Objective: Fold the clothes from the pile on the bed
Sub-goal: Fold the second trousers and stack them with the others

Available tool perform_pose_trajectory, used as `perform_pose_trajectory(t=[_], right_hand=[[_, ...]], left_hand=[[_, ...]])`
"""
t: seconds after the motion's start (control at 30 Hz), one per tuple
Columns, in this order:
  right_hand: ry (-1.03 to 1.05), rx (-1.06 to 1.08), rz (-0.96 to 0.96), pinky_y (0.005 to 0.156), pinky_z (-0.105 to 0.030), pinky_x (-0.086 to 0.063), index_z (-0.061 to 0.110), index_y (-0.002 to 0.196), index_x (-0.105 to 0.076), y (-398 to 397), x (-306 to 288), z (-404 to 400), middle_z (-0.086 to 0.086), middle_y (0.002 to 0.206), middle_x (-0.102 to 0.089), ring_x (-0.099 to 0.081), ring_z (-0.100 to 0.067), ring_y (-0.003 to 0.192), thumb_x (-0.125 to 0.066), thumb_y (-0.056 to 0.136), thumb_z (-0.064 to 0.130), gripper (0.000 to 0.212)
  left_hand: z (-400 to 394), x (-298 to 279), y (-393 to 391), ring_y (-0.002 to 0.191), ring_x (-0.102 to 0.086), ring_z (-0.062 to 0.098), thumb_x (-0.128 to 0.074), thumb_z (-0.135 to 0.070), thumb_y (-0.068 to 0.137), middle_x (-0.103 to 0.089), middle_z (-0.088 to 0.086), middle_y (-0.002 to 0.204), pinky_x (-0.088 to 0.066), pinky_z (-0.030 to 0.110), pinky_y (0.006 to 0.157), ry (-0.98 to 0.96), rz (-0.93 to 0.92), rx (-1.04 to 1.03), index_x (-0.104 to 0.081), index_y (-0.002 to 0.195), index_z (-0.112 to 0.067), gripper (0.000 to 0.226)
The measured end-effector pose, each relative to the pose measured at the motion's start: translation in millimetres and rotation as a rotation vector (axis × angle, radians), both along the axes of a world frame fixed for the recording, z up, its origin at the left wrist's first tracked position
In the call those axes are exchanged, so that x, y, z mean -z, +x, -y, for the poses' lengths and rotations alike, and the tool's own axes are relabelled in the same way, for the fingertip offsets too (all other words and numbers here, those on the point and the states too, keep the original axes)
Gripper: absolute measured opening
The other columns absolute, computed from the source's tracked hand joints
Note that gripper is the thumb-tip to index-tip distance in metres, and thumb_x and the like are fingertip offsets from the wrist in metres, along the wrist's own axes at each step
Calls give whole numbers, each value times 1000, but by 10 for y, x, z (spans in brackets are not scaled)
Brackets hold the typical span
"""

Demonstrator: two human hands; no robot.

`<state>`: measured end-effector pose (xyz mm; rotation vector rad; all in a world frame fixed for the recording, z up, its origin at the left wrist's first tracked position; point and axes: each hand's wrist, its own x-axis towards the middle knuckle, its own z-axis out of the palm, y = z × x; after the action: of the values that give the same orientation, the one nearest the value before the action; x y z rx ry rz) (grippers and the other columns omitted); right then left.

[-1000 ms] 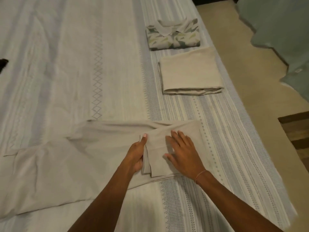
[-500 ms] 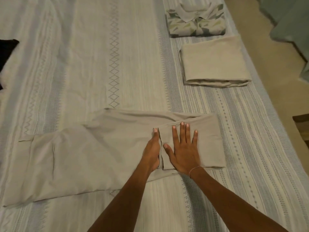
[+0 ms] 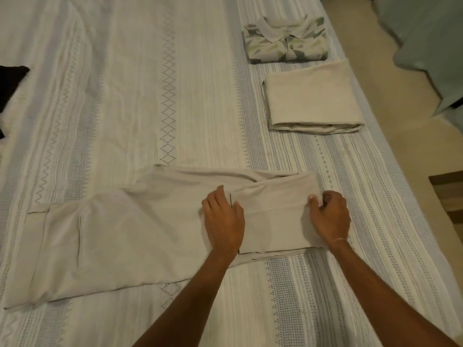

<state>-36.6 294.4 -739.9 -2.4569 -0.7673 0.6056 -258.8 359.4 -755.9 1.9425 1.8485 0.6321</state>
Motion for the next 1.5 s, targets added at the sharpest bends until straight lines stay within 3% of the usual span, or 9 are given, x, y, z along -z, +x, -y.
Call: perform_pose_trajectory(t=[0.17,0.3,0.4,0.53,0.67,0.83,1.1,1.33,1.5], right_hand=[[-71,-90,-590,70,-33,-54,9,101,-70,359,-266,-27,-5,102,-73,-69,-25,94,-71,91,42,35],[54,-189,-545,74,-32,-57,19,106,-72,191,-508,-23,-2,105,-74,-70,-20,94,-68,95,33,18],[149,-263,-352,75,-41,-60,19,104,-74,-226,-783,-121,3,93,-74,-70,-16,84,-62,99,30,17],[249,-460,-160,60,-32,-54,24,98,-70,-1090,-1091,-242,7,79,-70,-66,-8,68,-54,102,28,17],[255,-791,-199,72,-34,-55,22,124,-61,-1829,-1095,-376,4,88,-66,-63,-10,79,-48,101,34,29],[303,-835,89,84,-39,-51,22,129,-62,-2101,-632,-432,3,108,-63,-58,-17,99,-42,99,48,44],[-52,-918,448,121,-64,-7,29,160,-22,-2340,266,-570,-12,169,-2,8,-36,155,-28,98,72,76],[-94,-918,460,120,-66,0,27,162,-10,-2649,442,-643,-13,168,4,11,-34,155,-24,101,67,74],[143,-692,153,125,-49,-14,18,158,-26,-2515,356,-644,-9,167,-16,-8,-25,155,-33,104,50,63]], left_hand=[[138,252,-77,155,-10,27,-28,-54,105,-11,11,168,-15,48,125,-37,-449,605,-15,161,-17,68],[89,215,-138,152,19,19,-11,-61,101,14,6,167,-3,48,126,-187,-393,635,4,161,-19,75],[46,-333,-37,153,-14,15,-36,-63,100,-22,5,165,-20,42,124,-445,161,425,-27,158,-17,75],[-126,-1183,-104,104,-71,14,-61,-60,89,-75,-4,109,-56,31,84,-777,831,126,-68,123,-23,51],[-339,-1294,-655,77,-73,17,-59,-36,100,-76,1,81,-57,31,66,-756,935,-98,-70,97,-13,26],[-516,-775,-1554,108,-70,30,-48,-28,107,-74,11,116,-53,49,99,-774,1048,-237,-67,125,-14,30],[-561,-54,-2113,123,-58,11,-36,-60,102,-62,-8,134,-48,41,108,-559,739,-218,-53,142,-29,53],[-551,-75,-2286,97,-65,25,-44,-39,105,-65,1,111,-53,38,74,-129,-65,-225,-46,137,-21,37],[-397,98,-2304,143,-38,32,-48,-44,102,-39,16,155,-35,47,116,107,-450,369,-31,154,-11,64]])
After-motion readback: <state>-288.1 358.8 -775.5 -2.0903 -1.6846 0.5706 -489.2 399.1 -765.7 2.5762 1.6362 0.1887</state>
